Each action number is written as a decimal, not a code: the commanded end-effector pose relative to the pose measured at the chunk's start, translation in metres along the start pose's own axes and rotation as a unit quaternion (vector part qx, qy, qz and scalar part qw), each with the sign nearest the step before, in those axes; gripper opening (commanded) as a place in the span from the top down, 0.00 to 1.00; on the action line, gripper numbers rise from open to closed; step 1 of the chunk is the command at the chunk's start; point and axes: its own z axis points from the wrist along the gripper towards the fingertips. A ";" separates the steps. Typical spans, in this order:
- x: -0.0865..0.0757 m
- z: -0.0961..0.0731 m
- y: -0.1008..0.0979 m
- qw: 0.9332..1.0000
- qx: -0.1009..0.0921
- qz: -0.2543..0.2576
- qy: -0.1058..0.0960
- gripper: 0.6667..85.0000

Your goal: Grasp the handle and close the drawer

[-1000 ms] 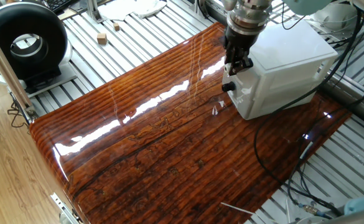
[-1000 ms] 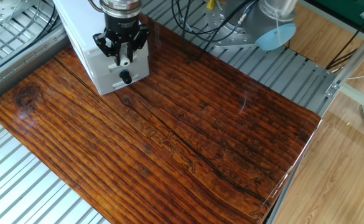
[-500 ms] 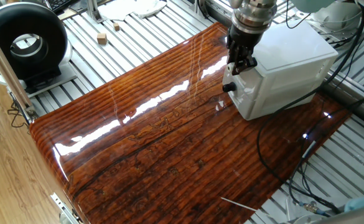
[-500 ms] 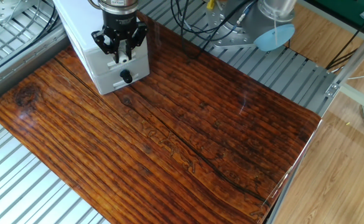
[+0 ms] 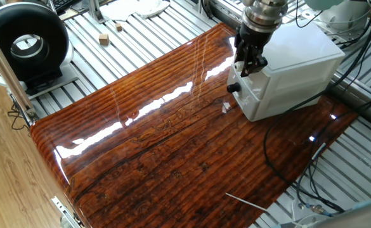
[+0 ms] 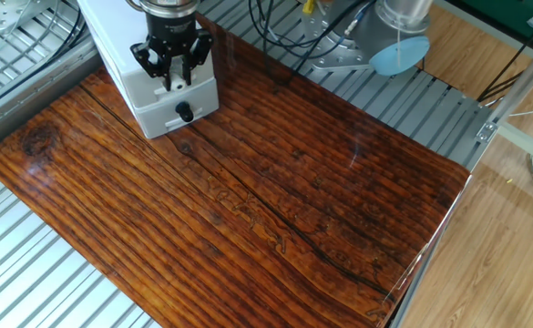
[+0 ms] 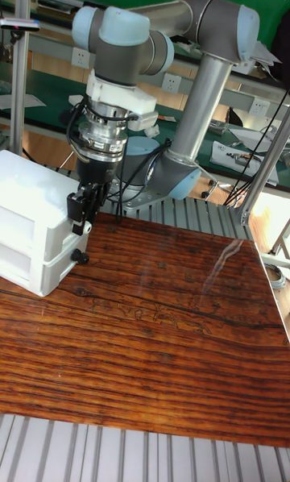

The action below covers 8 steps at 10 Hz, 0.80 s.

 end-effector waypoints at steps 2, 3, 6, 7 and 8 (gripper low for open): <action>-0.003 0.001 0.002 1.000 -0.007 0.004 -0.013 0.38; -0.004 0.001 0.003 1.000 -0.009 0.005 -0.015 0.34; -0.006 0.000 0.003 1.000 -0.015 0.005 -0.018 0.32; -0.007 -0.002 0.002 1.000 -0.017 0.005 -0.019 0.31; -0.009 -0.006 0.000 1.000 -0.022 0.003 -0.020 0.31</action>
